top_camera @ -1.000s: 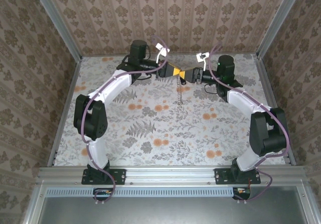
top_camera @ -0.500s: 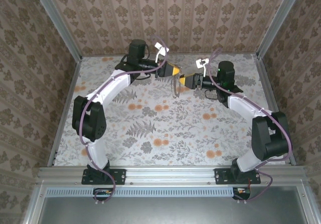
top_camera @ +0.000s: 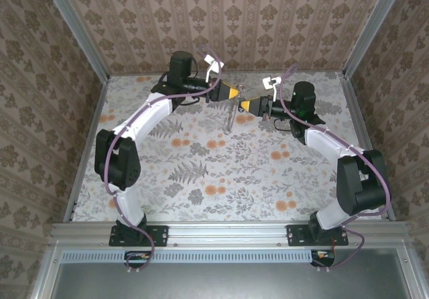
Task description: Put the keys on the keyring
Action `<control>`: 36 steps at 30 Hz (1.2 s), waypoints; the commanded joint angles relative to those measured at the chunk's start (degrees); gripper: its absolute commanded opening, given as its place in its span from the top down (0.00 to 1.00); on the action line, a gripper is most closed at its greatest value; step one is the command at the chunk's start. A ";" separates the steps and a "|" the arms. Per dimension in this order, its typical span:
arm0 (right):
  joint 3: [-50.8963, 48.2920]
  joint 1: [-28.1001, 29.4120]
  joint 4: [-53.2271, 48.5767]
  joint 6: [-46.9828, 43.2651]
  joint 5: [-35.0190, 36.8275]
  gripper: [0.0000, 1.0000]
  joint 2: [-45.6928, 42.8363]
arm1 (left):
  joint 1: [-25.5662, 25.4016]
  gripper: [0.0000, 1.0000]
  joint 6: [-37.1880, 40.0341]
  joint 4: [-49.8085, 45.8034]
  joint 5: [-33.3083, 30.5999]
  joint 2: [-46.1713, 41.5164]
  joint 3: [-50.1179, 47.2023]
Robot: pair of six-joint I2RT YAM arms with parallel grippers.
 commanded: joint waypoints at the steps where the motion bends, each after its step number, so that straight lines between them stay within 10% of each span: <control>1: -0.87 -0.02 3.12 1.53 -0.07 0.98 -0.62 | -0.05 1.00 0.12 2.98 1.05 -3.31 -0.21; 23: 2.95 7.29 2.38 1.57 5.36 1.00 4.00 | -0.47 1.00 -4.10 9.47 -1.26 -4.15 -3.84; 36: -1.47 6.79 7.94 5.03 15.11 1.00 3.32 | -1.00 1.00 -21.28 32.30 -11.26 -6.86 -15.35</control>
